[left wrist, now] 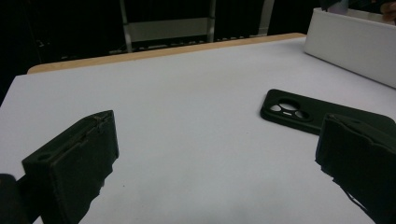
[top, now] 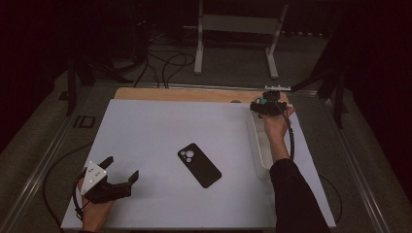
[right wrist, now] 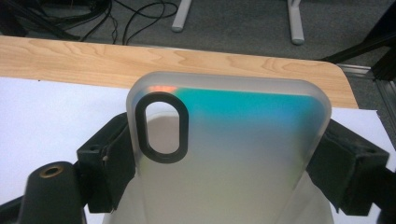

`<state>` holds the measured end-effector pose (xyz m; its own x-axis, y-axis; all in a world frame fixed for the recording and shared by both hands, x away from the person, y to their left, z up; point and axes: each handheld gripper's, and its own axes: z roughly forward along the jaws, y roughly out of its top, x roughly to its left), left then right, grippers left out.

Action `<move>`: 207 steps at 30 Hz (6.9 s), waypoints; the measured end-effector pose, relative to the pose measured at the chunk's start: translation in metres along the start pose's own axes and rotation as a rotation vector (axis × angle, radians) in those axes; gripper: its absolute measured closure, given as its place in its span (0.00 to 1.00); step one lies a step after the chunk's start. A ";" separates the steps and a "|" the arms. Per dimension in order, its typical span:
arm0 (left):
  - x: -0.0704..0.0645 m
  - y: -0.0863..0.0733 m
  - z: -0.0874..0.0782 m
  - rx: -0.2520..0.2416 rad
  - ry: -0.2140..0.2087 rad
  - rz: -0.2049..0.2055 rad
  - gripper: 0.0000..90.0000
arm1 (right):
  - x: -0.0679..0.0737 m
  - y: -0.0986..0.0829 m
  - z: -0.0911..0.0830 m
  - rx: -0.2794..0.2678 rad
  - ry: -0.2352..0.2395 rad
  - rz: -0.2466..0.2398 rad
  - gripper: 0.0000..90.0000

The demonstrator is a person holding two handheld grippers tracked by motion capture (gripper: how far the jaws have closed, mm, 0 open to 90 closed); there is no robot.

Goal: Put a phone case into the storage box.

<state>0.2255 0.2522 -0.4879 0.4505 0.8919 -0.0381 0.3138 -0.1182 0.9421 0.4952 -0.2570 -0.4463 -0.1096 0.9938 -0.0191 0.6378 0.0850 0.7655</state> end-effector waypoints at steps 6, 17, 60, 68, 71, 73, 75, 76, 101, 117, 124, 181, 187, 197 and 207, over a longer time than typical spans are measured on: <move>0.000 0.000 0.000 0.001 -0.002 0.001 0.00 | -0.001 0.000 0.000 -0.010 -0.007 -0.009 0.15; 0.000 0.000 -0.001 0.003 0.002 0.003 0.00 | -0.001 0.007 -0.012 -0.074 0.003 -0.001 0.11; -0.003 -0.001 0.003 0.024 0.010 0.026 0.00 | 0.047 -0.012 -0.094 -0.187 0.351 -0.164 0.12; -0.003 -0.001 0.002 0.022 0.011 0.024 0.00 | 0.057 -0.018 -0.102 -0.196 0.395 -0.192 0.12; -0.003 -0.001 0.002 0.023 0.011 0.024 0.00 | 0.060 -0.020 -0.105 -0.197 0.406 -0.197 0.12; -0.003 -0.001 0.002 0.024 0.011 0.025 0.00 | 0.061 -0.022 -0.107 -0.197 0.416 -0.198 0.12; -0.003 -0.001 0.002 0.022 0.011 0.023 0.00 | 0.062 -0.024 -0.108 -0.193 0.425 -0.197 0.12; -0.003 0.000 0.002 0.023 0.012 0.024 0.00 | 0.062 -0.026 -0.108 -0.188 0.432 -0.202 0.11; -0.005 -0.001 0.004 0.035 0.013 0.030 0.00 | 0.102 -0.063 -0.127 -0.099 0.586 -0.302 0.09; -0.005 0.000 0.003 0.035 0.015 0.029 0.00 | 0.142 -0.088 -0.117 0.049 0.590 -0.378 0.09; -0.005 0.000 0.004 0.036 0.014 0.030 0.00 | 0.155 -0.098 -0.112 0.092 0.585 -0.403 0.09; -0.006 -0.001 0.005 0.055 0.010 0.035 0.00 | 0.187 -0.153 -0.085 0.354 0.465 -0.531 0.16; -0.006 -0.001 0.007 0.068 0.005 0.032 0.00 | 0.183 -0.152 -0.087 0.344 0.481 -0.514 0.17; -0.011 0.004 0.013 0.101 -0.036 -0.001 0.00 | 0.173 -0.143 -0.095 0.278 0.519 -0.458 0.17; -0.020 0.024 0.031 0.118 -0.113 -0.069 0.00 | 0.171 -0.133 -0.107 0.190 0.552 -0.439 0.17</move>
<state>0.2500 0.2185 -0.4748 0.5133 0.8459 -0.1448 0.4398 -0.1145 0.8907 0.3101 -0.1060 -0.4820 -0.7220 0.6887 0.0668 0.5628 0.5283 0.6357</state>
